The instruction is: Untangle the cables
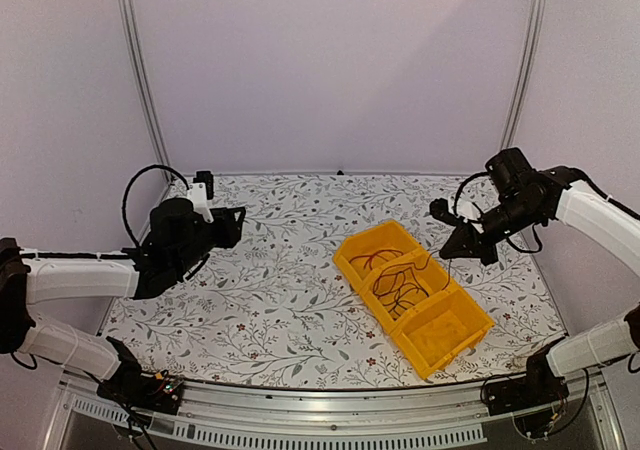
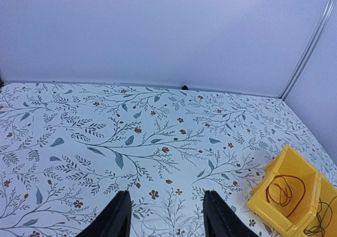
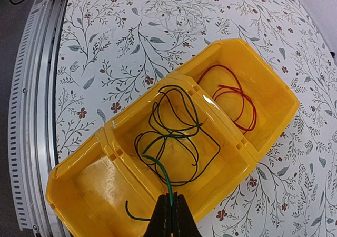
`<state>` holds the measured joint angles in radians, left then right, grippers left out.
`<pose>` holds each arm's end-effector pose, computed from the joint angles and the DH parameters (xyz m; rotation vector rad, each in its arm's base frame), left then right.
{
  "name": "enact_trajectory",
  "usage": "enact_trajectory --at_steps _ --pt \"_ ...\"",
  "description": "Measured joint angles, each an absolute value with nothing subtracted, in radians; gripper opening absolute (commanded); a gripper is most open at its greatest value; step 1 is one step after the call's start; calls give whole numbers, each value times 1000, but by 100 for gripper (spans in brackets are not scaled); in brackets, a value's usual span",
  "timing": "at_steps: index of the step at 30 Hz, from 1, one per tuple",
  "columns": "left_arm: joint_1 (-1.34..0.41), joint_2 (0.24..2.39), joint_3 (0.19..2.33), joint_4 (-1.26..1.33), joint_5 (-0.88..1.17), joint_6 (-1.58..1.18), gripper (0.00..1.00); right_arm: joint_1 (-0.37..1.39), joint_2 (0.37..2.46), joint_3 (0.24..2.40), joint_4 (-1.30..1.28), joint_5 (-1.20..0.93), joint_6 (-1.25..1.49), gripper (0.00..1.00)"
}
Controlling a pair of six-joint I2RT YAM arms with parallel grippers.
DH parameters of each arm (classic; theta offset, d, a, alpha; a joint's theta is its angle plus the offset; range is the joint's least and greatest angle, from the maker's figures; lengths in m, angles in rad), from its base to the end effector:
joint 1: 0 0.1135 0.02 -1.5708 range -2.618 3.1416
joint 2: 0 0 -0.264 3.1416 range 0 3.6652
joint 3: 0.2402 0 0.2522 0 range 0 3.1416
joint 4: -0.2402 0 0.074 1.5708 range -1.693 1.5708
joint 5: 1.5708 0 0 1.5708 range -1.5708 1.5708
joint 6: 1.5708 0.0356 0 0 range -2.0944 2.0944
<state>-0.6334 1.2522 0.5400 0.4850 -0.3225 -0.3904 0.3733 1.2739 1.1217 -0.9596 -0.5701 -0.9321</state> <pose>0.2218 -0.1489 0.2253 -0.0129 1.8080 -0.4441 0.2165 0.1054 0.2949 -1.6535 1.8813 0.5428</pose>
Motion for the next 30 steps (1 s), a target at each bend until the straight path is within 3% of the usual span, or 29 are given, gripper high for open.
enact_trajectory --at_steps 14,25,30 --pt "-633 1271 540 483 -282 -405 49 451 1516 1061 -717 -469 -857 0" --pt "-633 1269 540 431 -234 -423 50 471 1561 960 -593 -296 -852 0" --pt "-633 1269 542 427 -221 -424 50 471 1550 944 -567 -271 -867 26"
